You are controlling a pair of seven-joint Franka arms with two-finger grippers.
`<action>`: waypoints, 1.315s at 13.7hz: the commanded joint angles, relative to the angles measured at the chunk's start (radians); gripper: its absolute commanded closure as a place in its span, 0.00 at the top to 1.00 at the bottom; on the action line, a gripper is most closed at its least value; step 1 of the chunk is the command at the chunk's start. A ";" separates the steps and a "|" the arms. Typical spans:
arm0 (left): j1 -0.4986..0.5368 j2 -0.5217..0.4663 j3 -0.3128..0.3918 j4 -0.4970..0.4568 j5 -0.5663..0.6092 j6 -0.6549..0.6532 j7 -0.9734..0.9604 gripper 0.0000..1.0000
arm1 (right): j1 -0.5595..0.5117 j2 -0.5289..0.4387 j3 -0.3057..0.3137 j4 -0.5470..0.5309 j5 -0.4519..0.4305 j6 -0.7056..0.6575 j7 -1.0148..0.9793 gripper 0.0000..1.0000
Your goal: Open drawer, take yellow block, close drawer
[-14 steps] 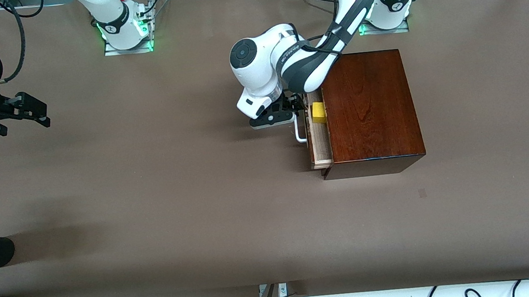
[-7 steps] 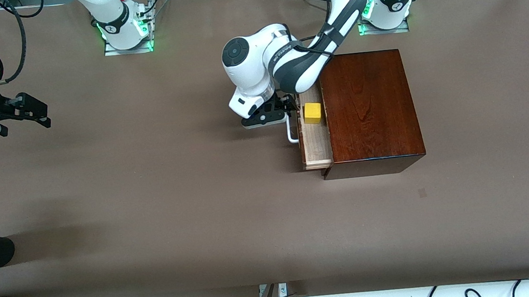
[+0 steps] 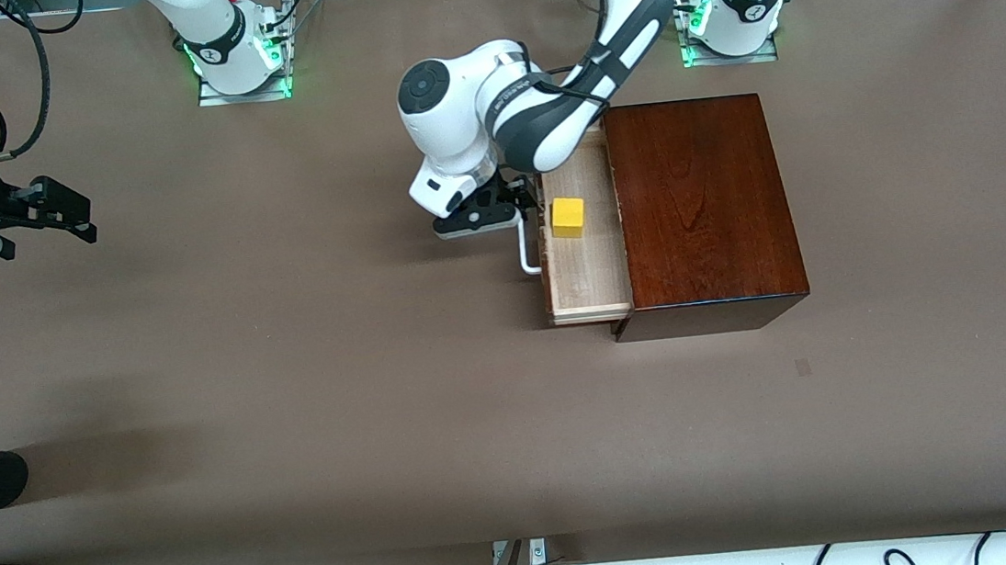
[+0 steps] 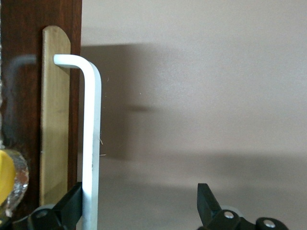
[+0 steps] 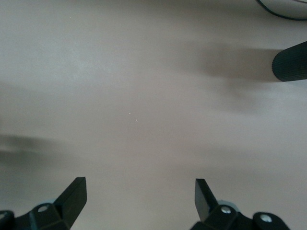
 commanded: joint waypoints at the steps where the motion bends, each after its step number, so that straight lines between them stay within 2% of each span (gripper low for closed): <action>1: -0.040 0.068 -0.023 0.105 -0.005 0.025 -0.050 1.00 | -0.006 0.006 0.008 0.016 -0.007 -0.002 0.009 1.00; 7: -0.048 0.069 -0.024 0.142 -0.021 0.019 -0.055 1.00 | -0.006 0.006 0.008 0.016 -0.007 -0.004 0.009 1.00; 10: -0.004 -0.008 -0.032 0.128 -0.057 -0.039 -0.039 1.00 | -0.005 0.006 0.008 0.016 -0.008 -0.004 0.009 1.00; 14: 0.155 -0.211 -0.053 0.102 -0.266 -0.212 0.166 1.00 | -0.005 0.006 0.008 0.016 -0.008 -0.005 0.009 1.00; 16: 0.261 -0.300 -0.053 0.076 -0.336 -0.272 0.279 1.00 | -0.005 0.006 0.009 0.016 -0.008 -0.005 0.009 1.00; 18: 0.362 -0.349 -0.053 0.062 -0.361 -0.317 0.387 1.00 | -0.005 0.006 0.008 0.016 -0.008 -0.005 0.009 1.00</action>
